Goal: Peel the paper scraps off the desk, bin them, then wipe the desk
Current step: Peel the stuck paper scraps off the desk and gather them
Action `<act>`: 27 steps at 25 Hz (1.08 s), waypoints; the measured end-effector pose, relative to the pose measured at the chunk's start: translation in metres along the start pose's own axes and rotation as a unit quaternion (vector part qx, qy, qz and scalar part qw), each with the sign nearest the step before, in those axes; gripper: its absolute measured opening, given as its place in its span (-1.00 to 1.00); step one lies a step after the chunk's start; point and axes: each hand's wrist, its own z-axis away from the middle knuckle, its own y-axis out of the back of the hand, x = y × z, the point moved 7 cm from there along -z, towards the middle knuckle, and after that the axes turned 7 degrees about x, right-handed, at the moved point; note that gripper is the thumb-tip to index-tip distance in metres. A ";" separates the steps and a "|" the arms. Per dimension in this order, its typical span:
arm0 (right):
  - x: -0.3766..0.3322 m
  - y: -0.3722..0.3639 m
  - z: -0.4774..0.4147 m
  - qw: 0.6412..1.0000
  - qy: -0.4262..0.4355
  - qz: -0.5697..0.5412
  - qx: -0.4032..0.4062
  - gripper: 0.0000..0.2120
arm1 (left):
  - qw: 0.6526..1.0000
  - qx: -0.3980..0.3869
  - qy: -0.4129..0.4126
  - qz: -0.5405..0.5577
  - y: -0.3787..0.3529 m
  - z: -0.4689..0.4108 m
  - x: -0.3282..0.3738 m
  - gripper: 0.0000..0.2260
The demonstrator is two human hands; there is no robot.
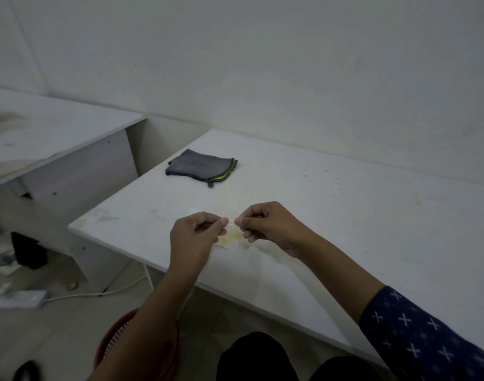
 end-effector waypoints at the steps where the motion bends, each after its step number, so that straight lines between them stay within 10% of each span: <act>1: 0.000 -0.004 -0.003 1.000 -0.006 0.019 0.008 -0.89 | 1.000 -0.004 -0.002 -0.010 0.003 -0.003 -0.001 -0.94; 15: 0.019 -0.013 -0.028 0.930 0.029 0.352 0.101 -0.80 | 0.974 0.013 -0.031 -0.224 -0.006 -0.014 -0.021 -0.87; 27: 0.013 0.006 -0.012 0.950 0.084 0.271 0.132 -0.87 | 0.978 0.081 -0.122 -0.148 -0.004 0.011 -0.001 -0.87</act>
